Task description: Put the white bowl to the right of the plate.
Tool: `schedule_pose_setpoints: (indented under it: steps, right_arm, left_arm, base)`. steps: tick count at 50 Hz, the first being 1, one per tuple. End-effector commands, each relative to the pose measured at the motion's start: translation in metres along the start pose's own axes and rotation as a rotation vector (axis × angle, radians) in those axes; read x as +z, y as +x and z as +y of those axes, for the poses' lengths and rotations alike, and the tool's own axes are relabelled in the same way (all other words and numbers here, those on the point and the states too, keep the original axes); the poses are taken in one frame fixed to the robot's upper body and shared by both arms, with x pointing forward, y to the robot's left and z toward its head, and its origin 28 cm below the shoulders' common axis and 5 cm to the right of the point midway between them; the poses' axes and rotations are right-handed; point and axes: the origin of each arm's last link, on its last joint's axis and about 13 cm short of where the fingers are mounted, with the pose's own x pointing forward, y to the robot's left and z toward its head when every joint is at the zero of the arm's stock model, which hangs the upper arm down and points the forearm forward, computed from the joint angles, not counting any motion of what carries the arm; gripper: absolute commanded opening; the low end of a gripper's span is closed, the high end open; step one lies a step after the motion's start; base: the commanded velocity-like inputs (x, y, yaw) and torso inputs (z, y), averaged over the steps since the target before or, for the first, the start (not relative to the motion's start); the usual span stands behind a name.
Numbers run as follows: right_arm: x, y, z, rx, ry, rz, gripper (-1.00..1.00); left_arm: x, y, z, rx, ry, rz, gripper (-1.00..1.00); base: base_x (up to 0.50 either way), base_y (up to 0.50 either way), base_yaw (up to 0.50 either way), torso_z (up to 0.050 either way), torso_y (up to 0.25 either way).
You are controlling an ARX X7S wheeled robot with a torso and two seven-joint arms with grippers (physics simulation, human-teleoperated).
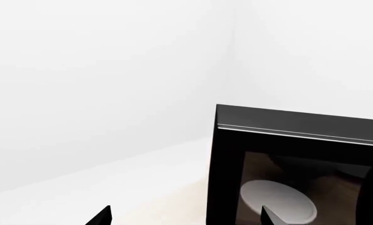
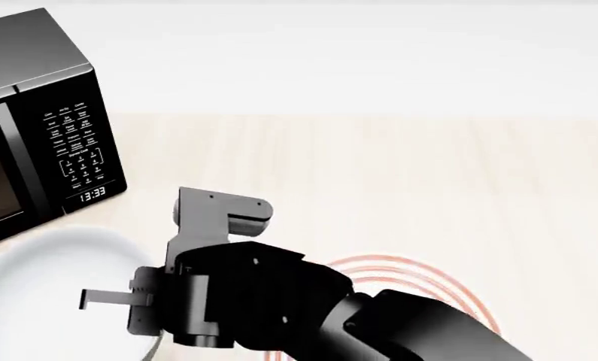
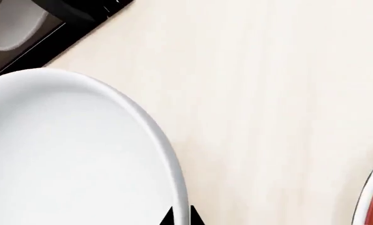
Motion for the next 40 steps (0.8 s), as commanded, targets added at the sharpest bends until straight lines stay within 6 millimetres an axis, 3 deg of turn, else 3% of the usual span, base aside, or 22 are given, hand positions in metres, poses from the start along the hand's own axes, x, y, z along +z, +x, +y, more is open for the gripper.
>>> schedule_pose_setpoints:
  steps: [1,21,40]
  right_arm:
    - [0.028,-0.027,0.021,-0.049,-0.008,-0.065,-1.00]
    - [0.068,-0.051,0.016,-0.128,0.022,-0.140,-1.00]
    - [0.079,-0.094,-0.028,-0.211,0.044,-0.201,-1.00]
  left_arm:
    - [0.000,0.000,-0.001,-0.005,0.001,0.002,1.00]
    - [0.000,-0.001,-0.003,-0.019,0.006,0.001,1.00]
    - [-0.002,-0.001,-0.008,-0.035,0.020,0.001,1.00]
  base:
    - [0.00,0.00,0.00,0.000,0.000]
    - [0.00,0.00,0.00,0.000,0.000]
    - [0.00,0.00,0.00,0.000,0.000]
